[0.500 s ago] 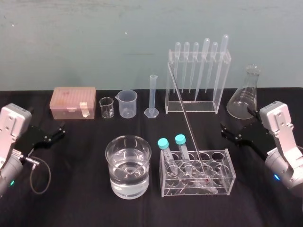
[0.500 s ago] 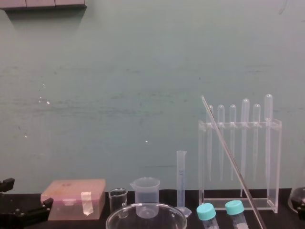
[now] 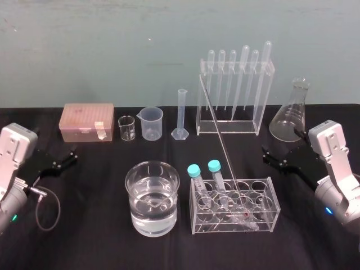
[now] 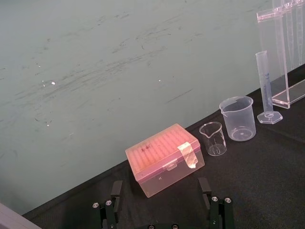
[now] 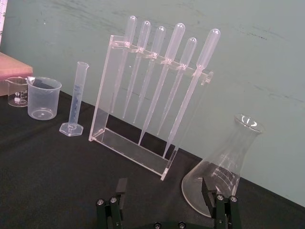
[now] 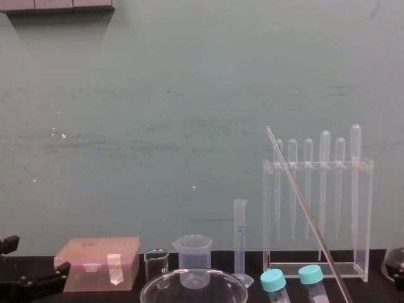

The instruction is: Hold the thermometer with one hand and immerse one end into the beaker, then reinsert it into the test tube rack.

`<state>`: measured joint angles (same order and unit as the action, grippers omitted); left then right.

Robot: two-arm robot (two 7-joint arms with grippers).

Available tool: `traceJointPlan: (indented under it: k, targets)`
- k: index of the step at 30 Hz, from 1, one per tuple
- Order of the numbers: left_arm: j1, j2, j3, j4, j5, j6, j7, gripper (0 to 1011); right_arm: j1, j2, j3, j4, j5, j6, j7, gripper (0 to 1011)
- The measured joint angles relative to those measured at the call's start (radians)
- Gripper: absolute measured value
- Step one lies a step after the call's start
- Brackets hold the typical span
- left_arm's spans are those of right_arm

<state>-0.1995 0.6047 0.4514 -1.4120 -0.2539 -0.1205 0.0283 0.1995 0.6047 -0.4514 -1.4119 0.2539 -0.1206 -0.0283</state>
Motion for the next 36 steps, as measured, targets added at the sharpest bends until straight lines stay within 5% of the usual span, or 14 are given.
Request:
traceJointPlan:
  k: [36]
  targets:
    - [0.0,0.0,0.0,0.0,0.0,0.0,0.0,1008,0.0,0.0,0.0,0.0,0.0,0.0,0.0,1003]
